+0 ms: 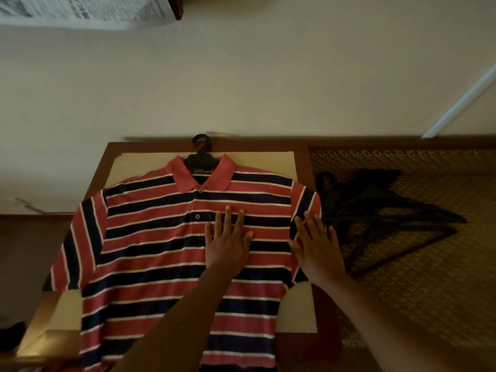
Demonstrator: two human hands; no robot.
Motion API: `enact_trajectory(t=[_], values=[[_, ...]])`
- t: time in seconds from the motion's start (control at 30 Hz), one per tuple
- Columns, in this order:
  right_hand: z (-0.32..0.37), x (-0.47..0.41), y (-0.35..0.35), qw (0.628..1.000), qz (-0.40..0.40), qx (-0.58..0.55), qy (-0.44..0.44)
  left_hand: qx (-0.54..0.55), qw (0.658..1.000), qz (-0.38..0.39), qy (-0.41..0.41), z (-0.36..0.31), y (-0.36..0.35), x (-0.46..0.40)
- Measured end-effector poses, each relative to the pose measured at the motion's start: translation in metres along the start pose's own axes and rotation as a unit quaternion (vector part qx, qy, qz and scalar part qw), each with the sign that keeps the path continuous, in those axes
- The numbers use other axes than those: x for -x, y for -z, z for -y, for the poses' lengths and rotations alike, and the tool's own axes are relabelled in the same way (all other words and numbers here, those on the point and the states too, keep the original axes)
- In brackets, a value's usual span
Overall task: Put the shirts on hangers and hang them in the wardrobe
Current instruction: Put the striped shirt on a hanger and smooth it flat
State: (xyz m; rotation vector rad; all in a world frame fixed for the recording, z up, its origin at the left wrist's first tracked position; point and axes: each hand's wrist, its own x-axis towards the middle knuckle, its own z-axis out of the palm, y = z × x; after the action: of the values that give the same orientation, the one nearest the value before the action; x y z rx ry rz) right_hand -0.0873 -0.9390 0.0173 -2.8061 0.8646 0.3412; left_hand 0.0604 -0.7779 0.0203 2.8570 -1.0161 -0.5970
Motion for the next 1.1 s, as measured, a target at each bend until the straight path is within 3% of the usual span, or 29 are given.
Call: enact_trajectory(t=[0.17,0.33,0.43,0.63,0.73,0.87,0.93,1.1], values=[[0.017,0.012,0.005,0.999,-0.02,-0.021,-0.036,-0.004,1.0,-0.018,-0.012,0.007,0.001,0.02],[0.043,0.045,-0.016,0.999,0.025,-0.026,0.017,-0.015,1.0,-0.016,0.0,0.001,-0.023,0.077],[0.04,0.047,-0.012,0.999,0.01,-0.033,0.021,-0.007,1.0,-0.009,0.007,0.007,-0.026,0.083],[0.05,0.108,-0.004,0.966,-0.122,-0.213,-0.077,0.023,0.999,-0.028,0.001,0.018,-0.021,0.102],[0.063,0.134,0.002,0.958,-0.093,-0.25,-0.101,0.016,1.0,-0.018,-0.002,0.015,-0.033,0.128],[0.082,0.126,0.021,0.932,0.0,-0.3,-0.203,0.0,1.0,0.005,0.009,0.012,-0.048,0.144],[0.089,0.114,0.015,0.886,0.025,-0.373,-0.273,-0.005,1.0,0.0,0.013,0.011,-0.049,0.142],[0.096,0.102,-0.001,0.664,0.051,-0.632,-0.395,-0.011,1.0,-0.002,0.017,0.012,-0.05,0.142]])
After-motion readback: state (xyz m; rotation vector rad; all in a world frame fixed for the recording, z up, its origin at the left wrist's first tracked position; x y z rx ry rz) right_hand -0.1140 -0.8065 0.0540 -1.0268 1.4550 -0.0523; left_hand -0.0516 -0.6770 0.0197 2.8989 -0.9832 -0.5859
